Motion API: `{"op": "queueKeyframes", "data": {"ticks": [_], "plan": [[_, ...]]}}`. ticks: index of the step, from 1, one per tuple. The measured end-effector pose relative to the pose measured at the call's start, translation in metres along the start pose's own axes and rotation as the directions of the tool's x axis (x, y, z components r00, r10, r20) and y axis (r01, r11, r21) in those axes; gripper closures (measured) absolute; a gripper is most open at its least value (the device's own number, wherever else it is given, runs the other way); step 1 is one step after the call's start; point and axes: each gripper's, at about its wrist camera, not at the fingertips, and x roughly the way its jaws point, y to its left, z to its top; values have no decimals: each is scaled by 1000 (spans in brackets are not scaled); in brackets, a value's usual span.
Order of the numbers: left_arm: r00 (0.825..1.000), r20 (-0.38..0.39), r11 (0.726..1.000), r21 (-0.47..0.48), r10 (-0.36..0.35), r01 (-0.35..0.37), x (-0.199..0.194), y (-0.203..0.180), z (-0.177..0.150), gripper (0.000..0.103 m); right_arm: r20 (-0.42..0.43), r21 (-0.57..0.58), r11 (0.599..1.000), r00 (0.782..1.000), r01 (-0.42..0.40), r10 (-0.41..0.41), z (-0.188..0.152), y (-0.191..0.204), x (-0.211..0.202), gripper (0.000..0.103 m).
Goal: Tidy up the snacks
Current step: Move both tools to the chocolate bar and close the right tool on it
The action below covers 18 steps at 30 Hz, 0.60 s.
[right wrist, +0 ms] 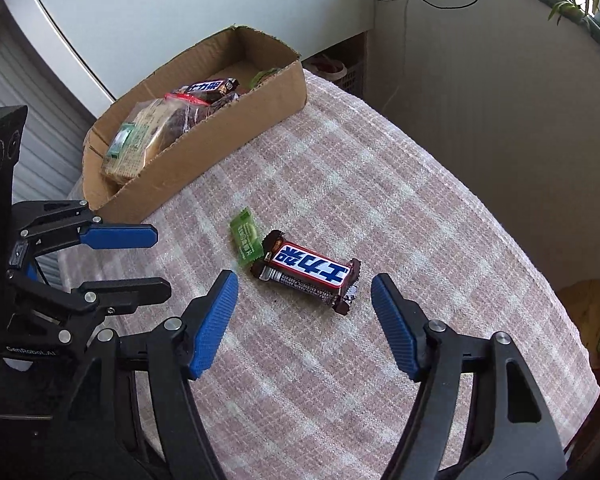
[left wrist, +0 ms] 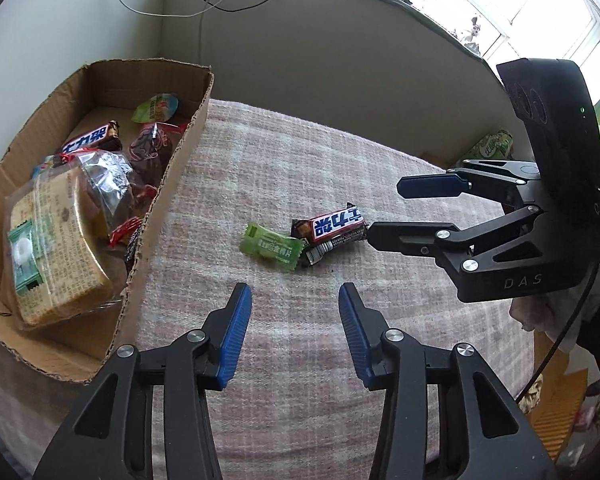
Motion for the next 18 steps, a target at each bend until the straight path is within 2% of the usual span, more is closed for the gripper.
{"op": "queueKeyframes", "data": {"ticks": [3, 8, 10, 18], "plan": [[1000, -11, 1000, -23, -1, 1, 10, 2, 1, 66, -34, -85, 996, 999, 5, -8, 2, 4, 11, 40], [1000, -27, 999, -50, -11, 10, 25, 1, 1, 67, -69, -221, 975, 998, -16, 0, 7, 15, 23, 42], [999, -33, 999, -54, -11, 9, 30, -1, 1, 67, -87, -265, 964, 996, -11, -12, 8, 18, 30, 48], [999, -53, 995, -104, -9, 3, 52, 6, 10, 67, -118, -337, 941, 993, -31, -10, 9, 18, 49, 49]]}}
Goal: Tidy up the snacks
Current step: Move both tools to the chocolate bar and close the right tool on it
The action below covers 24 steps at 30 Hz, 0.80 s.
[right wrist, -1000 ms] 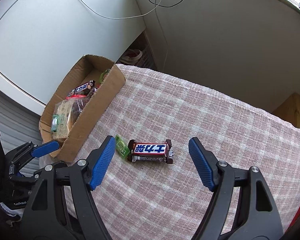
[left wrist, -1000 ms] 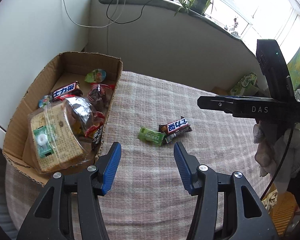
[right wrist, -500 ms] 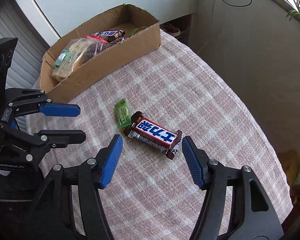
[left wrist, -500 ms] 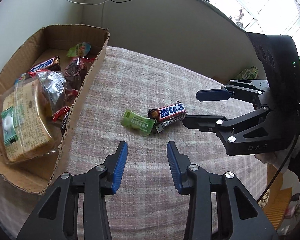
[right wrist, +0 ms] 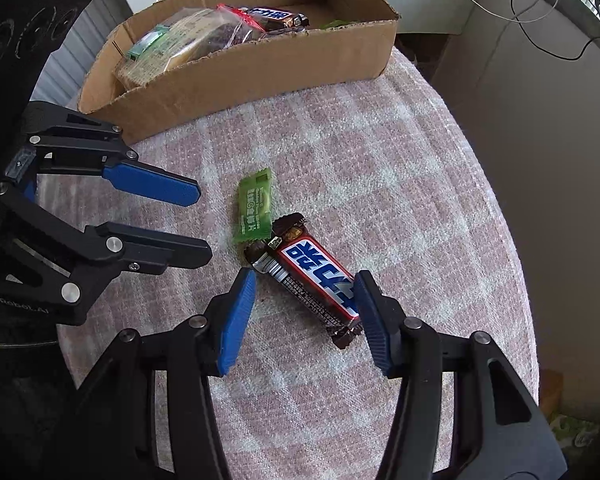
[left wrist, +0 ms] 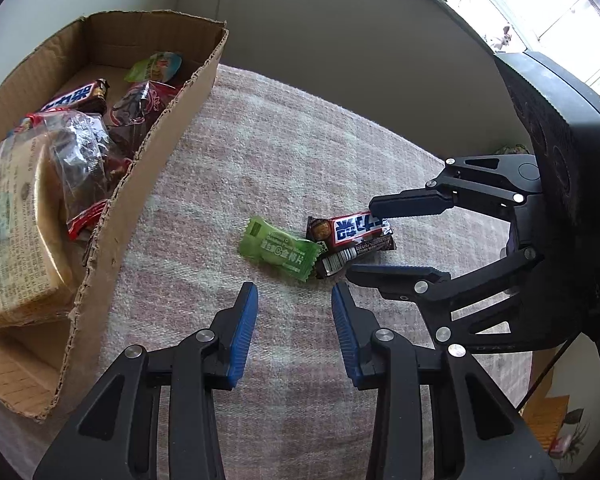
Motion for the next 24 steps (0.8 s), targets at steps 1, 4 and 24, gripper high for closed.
{"op": "queueKeyframes", "data": {"ticks": [1, 4, 24], "plan": [[1000, -3, 1000, -4, 1, -1, 2, 2, 1, 67, 4, 0, 1000, 1000, -3, 3, 1, -1, 1, 49], [1000, -8, 1000, -18, 3, -4, 7, 6, 4, 67, 6, -3, 1000, 1000, -7, 7, 3, -3, 3, 49], [1000, 0, 996, -86, 0, 0, 35, 28, 31, 67, -80, -137, 990, 996, 31, -42, 20, 9, 33, 67]]}}
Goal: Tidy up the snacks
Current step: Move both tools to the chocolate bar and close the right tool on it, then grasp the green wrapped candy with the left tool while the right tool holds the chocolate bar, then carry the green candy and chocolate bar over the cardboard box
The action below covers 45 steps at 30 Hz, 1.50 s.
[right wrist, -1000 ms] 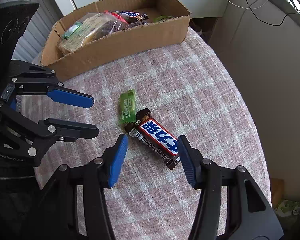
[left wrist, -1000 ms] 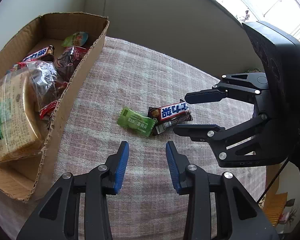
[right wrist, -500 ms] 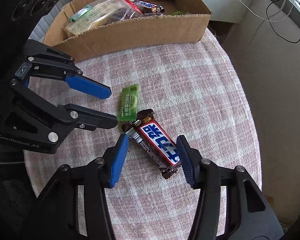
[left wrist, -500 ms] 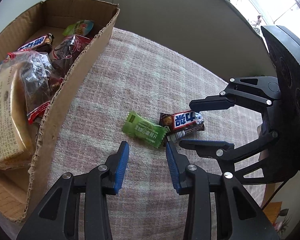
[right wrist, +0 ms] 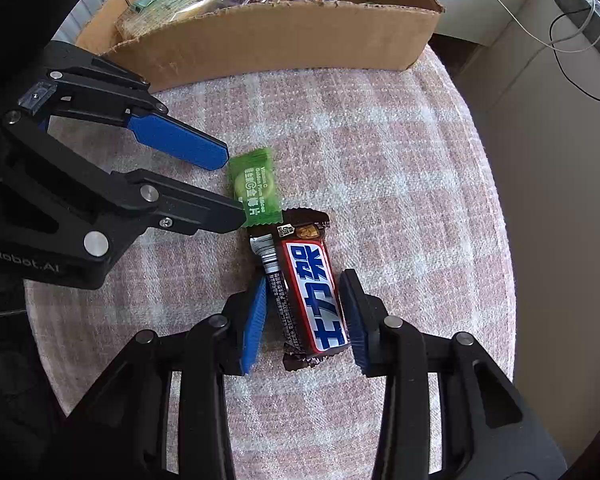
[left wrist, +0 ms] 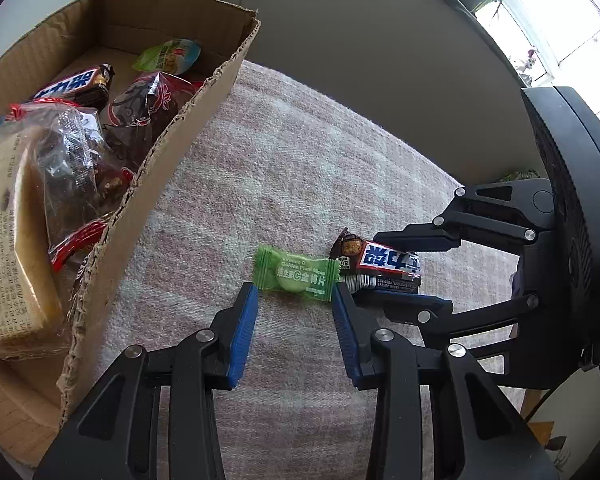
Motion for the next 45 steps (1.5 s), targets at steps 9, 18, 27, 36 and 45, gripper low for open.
{"op": "queueKeyframes", "data": {"ticks": [9, 18, 27, 36, 45], "plan": [[1000, -2, 999, 23, 28, -28, 13, -17, 23, 67, 12, 186, 982, 999, 42, -45, -30, -37, -8, 73], [990, 23, 983, 122, 138, -140, 19, -48, 23, 46, 30, 246, 968, 998, 42, -51, -59, -46, -14, 73], [957, 102, 924, 251, 272, -289, 35, -78, 24, 68, 23, 267, 962, 997, 59, -67, -72, -43, -17, 73], [958, 134, 914, 288, 255, -284, 25, -80, -9, 98, 26, 281, 957, 997, 68, -79, -62, -42, -12, 74], [980, 101, 952, 238, 172, -192, 5, -48, -12, 98, 37, 287, 956, 996, 67, -81, -63, -46, -12, 74]]}}
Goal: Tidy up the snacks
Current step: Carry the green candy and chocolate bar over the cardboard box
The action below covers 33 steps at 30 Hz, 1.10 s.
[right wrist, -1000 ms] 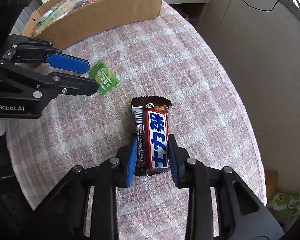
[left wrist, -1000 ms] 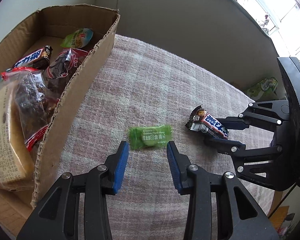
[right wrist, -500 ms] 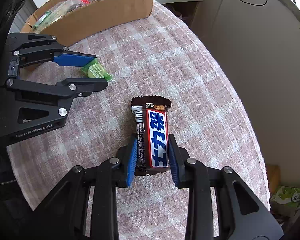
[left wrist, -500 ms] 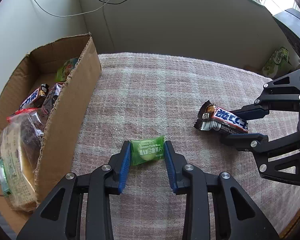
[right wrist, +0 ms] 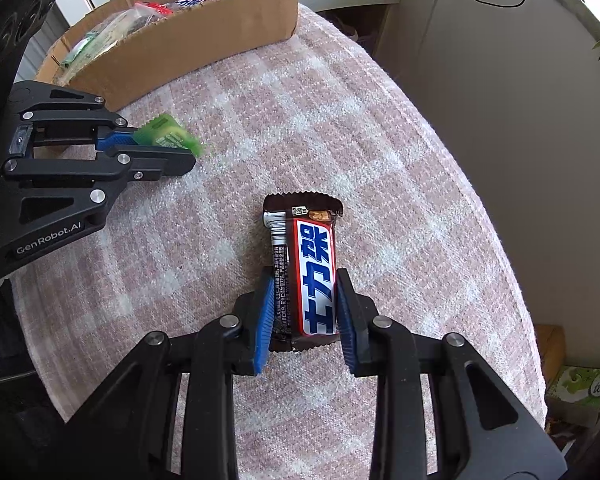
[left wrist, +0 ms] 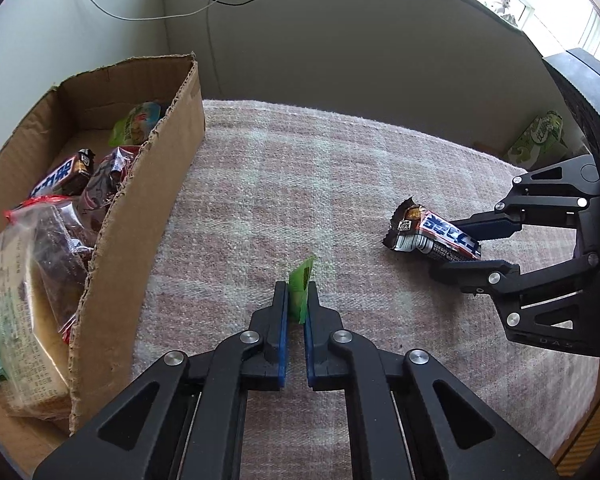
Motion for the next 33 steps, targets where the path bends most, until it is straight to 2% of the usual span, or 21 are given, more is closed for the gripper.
{"op": "queueKeyframes", "data": {"ticks": [6, 11, 21, 25, 33], "plan": [[1000, 12, 999, -32, -22, 22, -16, 29, 3, 98, 21, 20, 1000, 1000, -1, 0, -1, 2, -2, 74], [999, 27, 998, -44, -36, 38, -26, 33, 11, 98, 29, 41, 999, 1000, -12, 10, -6, -1, -6, 74], [996, 71, 997, -44, -60, 63, -68, 46, 27, 98, 62, 79, 997, 998, -11, 6, 0, 7, -34, 74], [994, 90, 997, -49, -58, 62, -85, 53, 31, 98, 88, 108, 994, 996, -21, 12, 10, 10, -48, 74], [990, 136, 998, -53, -30, 37, -113, 88, 36, 98, 159, 138, 990, 987, -43, 20, 53, 23, -74, 74]]}}
